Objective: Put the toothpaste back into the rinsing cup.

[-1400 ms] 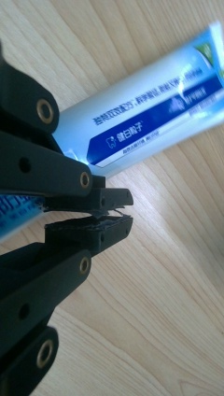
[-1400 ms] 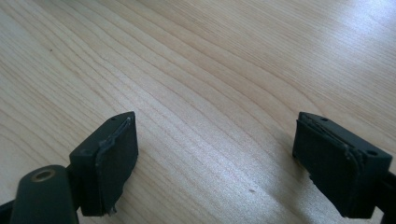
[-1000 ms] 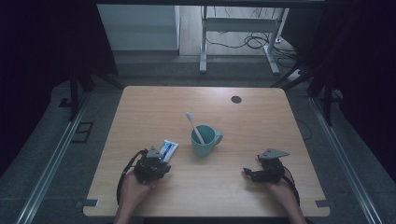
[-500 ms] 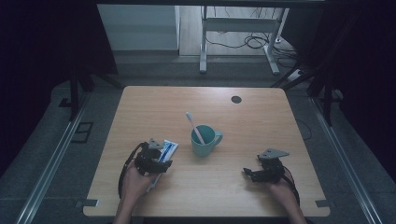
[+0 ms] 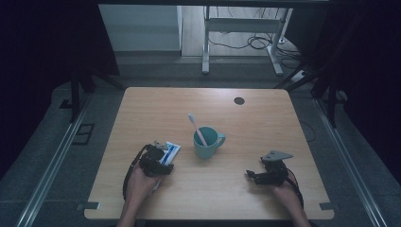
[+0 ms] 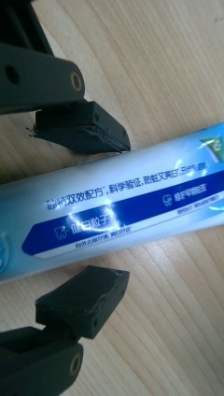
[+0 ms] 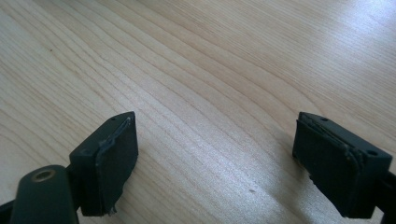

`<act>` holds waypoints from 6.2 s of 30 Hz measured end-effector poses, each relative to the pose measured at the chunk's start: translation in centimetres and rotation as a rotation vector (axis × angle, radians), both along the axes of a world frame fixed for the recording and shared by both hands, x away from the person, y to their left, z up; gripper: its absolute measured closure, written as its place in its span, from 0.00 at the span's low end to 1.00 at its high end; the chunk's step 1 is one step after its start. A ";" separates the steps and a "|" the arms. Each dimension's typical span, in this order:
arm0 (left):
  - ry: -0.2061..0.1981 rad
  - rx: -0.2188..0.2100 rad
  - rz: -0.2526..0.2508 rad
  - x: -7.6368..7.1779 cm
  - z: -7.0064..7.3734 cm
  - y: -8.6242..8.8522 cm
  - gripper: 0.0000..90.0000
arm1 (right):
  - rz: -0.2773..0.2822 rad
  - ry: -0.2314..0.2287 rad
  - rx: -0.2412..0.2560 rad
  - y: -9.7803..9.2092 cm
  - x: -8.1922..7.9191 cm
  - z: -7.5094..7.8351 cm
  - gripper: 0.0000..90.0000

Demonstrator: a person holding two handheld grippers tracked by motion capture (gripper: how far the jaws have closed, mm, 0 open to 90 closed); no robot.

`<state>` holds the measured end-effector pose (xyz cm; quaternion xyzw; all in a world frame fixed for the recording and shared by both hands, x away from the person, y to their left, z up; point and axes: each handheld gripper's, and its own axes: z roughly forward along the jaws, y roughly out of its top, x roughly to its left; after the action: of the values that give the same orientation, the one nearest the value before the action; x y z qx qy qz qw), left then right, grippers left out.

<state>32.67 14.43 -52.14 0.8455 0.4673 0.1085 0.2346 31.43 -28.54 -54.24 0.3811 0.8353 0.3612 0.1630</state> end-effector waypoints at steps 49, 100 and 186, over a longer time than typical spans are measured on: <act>-0.082 -0.066 -0.078 -0.3 2.1 -1.8 0.81 | 0.004 0.001 0.001 0.0 0.1 0.0 0.16; -0.188 -0.219 -0.195 -3.2 13.0 -0.7 0.81 | 0.006 -0.001 -0.003 0.0 0.0 0.0 0.16; -0.370 -0.275 -0.260 7.9 13.4 -16.4 0.81 | 0.015 -0.004 -0.001 0.0 0.0 0.0 0.18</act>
<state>40.53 -1.95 -38.71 0.8244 0.3143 0.1657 0.4406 31.42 -28.56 -54.22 0.3739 0.8381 0.3626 0.1621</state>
